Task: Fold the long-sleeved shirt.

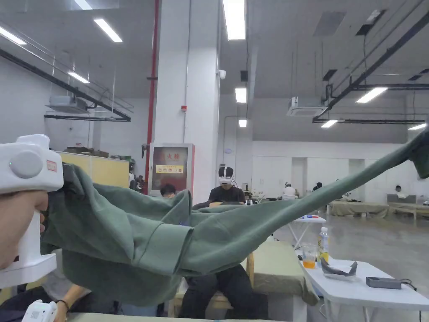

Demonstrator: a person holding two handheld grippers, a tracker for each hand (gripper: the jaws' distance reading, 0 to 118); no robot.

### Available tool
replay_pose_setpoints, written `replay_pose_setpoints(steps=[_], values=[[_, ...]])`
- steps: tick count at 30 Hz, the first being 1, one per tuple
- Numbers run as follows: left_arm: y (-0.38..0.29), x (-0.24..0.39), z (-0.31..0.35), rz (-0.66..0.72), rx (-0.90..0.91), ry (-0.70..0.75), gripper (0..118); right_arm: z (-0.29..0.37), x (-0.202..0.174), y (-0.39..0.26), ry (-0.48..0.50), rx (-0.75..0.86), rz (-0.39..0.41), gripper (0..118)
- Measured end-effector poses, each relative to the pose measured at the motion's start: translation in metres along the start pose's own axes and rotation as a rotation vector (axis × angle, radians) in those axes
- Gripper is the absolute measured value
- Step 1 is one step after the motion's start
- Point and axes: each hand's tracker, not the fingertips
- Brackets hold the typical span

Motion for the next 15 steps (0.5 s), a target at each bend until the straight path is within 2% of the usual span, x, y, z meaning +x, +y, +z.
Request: replay_pose_setpoints(steps=[2, 5, 10, 15], values=[[0.000, 0.008, -0.006, -0.005, 0.011, -0.018, 15, -0.006, 0.003, -0.002, -0.022, 0.000, 0.026, 18], [0.003, 0.025, -0.018, -0.024, 0.015, -0.054, 15, -0.014, 0.003, -0.007, 0.004, 0.004, 0.018, 18], [0.004, 0.066, -0.049, -0.092, 0.015, -0.102, 15, -0.042, -0.026, -0.019, 0.028, 0.002, 0.076, 18], [0.006, 0.100, -0.088, -0.108, 0.016, -0.131, 15, -0.080, -0.052, -0.024, 0.081, 0.005, 0.066, 18]])
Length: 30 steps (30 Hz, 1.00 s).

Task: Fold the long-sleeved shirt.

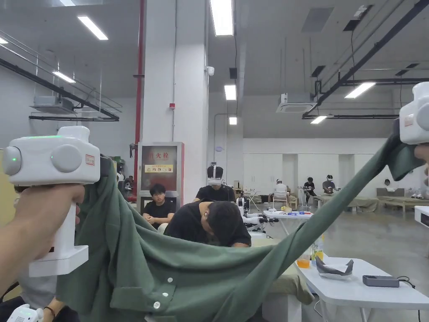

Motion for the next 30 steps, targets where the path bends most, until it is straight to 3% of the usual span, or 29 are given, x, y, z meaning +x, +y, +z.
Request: replay_pose_setpoints(steps=[7, 13, 18, 22, 28, 30], values=[[0.004, 0.016, -0.059, 0.008, 0.072, -0.055, 15, -0.061, -0.023, -0.005, 0.020, 0.045, -0.013, 18], [-0.045, 0.015, -0.120, -0.003, 0.051, -0.070, 15, -0.122, -0.049, -0.063, 0.046, -0.040, -0.004, 18], [-0.151, 0.005, -0.153, -0.076, -0.109, -0.066, 15, -0.162, -0.073, -0.164, 0.104, -0.160, 0.032, 18], [-0.260, -0.014, -0.158, -0.057, -0.270, -0.077, 15, -0.174, -0.087, -0.265, 0.173, -0.291, 0.032, 18], [-0.432, -0.048, -0.116, -0.030, -0.540, -0.047, 15, -0.143, -0.103, -0.438, 0.244, -0.546, 0.187, 18], [-0.473, -0.063, -0.091, -0.006, -0.600, -0.034, 15, -0.116, -0.096, -0.497, 0.270, -0.631, 0.166, 18]])
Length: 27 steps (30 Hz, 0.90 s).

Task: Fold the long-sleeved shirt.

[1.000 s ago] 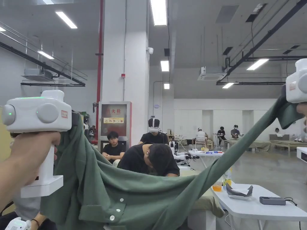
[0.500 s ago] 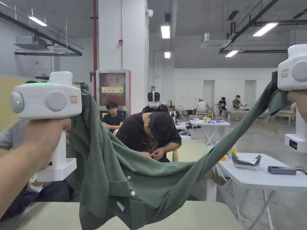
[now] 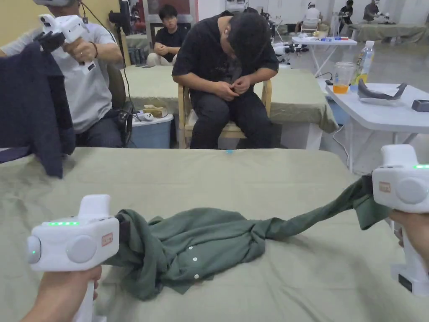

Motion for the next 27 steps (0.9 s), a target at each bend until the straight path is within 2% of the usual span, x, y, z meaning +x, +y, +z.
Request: replay_pose_setpoints(steps=[6, 10, 18, 22, 25, 26, 27], values=[[-0.097, -0.016, 0.048, 0.012, -0.088, -0.009, 15, 0.018, -0.013, -0.137, 0.033, -0.229, -0.019, 18], [-0.130, -0.024, 0.098, 0.064, -0.078, -0.033, 15, 0.058, 0.002, -0.191, 0.042, -0.265, -0.041, 18], [-0.186, -0.039, 0.195, 0.066, -0.063, -0.058, 15, 0.155, 0.056, -0.246, 0.010, -0.276, -0.124, 18], [-0.213, -0.055, 0.242, 0.135, -0.076, -0.065, 15, 0.197, 0.084, -0.269, -0.028, -0.290, -0.103, 18], [-0.228, -0.060, 0.268, 0.112, -0.079, -0.058, 15, 0.219, 0.099, -0.279, -0.046, -0.297, -0.125, 18], [-0.231, -0.059, 0.270, 0.101, -0.084, -0.063, 27, 0.223, 0.101, -0.279, -0.044, -0.296, -0.132, 18], [-0.232, -0.059, 0.271, 0.082, -0.086, -0.062, 60, 0.225, 0.100, -0.280, -0.040, -0.292, -0.130, 19]])
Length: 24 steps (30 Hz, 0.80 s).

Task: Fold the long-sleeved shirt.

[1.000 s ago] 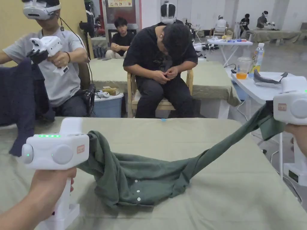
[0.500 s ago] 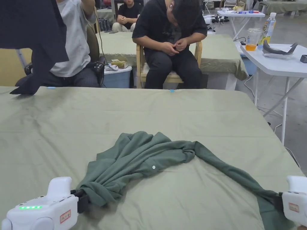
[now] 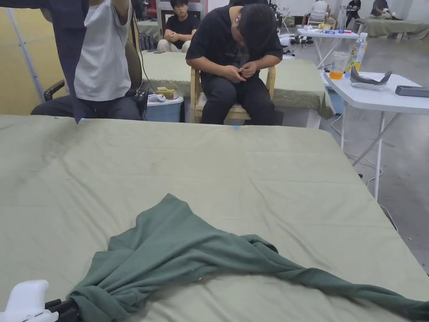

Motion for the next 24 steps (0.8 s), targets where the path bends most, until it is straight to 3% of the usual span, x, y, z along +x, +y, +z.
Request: replay_pose_setpoints(steps=[1, 2, 3, 4, 6, 7, 11, 14, 16, 17, 18, 19, 20, 21, 22, 23, 24], values=[[-0.001, 0.002, -0.001, -0.011, 0.002, 0.010, 103, 0.001, -0.005, 0.000, 0.006, 0.013, 0.021, 25], [0.001, 0.003, -0.002, -0.036, 0.012, 0.059, 118, 0.000, -0.009, 0.001, 0.014, 0.023, 0.054, 64], [0.004, 0.007, -0.005, -0.038, 0.013, 0.077, 118, 0.001, -0.018, 0.004, -0.008, 0.044, 0.092, 106], [0.012, 0.010, 0.004, -0.046, 0.158, 0.110, 118, 0.001, -0.030, 0.010, -0.033, 0.063, 0.111, 118], [0.028, 0.016, 0.008, -0.044, 0.143, 0.017, 118, 0.004, -0.046, 0.030, 0.025, 0.054, 0.110, 118], [0.048, 0.021, 0.011, -0.044, 0.185, -0.004, 118, 0.012, -0.061, 0.047, 0.075, 0.207, 0.132, 118], [0.129, 0.059, 0.029, -0.064, 0.338, -0.029, 118, 0.061, -0.111, 0.112, 0.110, 0.396, 0.158, 118], [0.184, 0.090, 0.041, -0.098, 0.442, -0.060, 118, 0.100, -0.152, 0.158, 0.221, 0.532, 0.108, 118], [0.203, 0.117, 0.047, -0.094, 0.460, -0.050, 118, 0.119, -0.176, 0.182, 0.284, 0.539, 0.075, 118], [0.210, 0.126, 0.049, -0.085, 0.473, -0.053, 106, 0.125, -0.184, 0.189, 0.298, 0.543, 0.068, 118], [0.214, 0.133, 0.052, -0.068, 0.504, -0.079, 74, 0.131, -0.194, 0.194, 0.299, 0.545, 0.072, 118], [0.215, 0.138, 0.048, -0.058, 0.534, -0.106, 15, 0.133, -0.201, 0.193, 0.316, 0.555, 0.086, 118], [0.216, 0.145, 0.046, -0.067, 0.518, -0.088, 3, 0.134, -0.207, 0.192, 0.347, 0.561, 0.108, 109], [0.217, 0.149, 0.047, -0.044, 0.474, -0.019, 3, 0.133, -0.212, 0.190, 0.351, 0.551, 0.112, 75], [0.220, 0.148, 0.049, -0.066, 0.527, -0.057, 3, 0.131, -0.219, 0.186, 0.362, 0.539, 0.125, 11], [0.215, 0.150, 0.045, -0.036, 0.522, -0.118, 3, 0.127, -0.225, 0.182, 0.347, 0.537, 0.132, 8], [0.215, 0.150, 0.044, -0.037, 0.511, -0.108, 3, 0.126, -0.232, 0.171, 0.309, 0.506, 0.218, 8]])
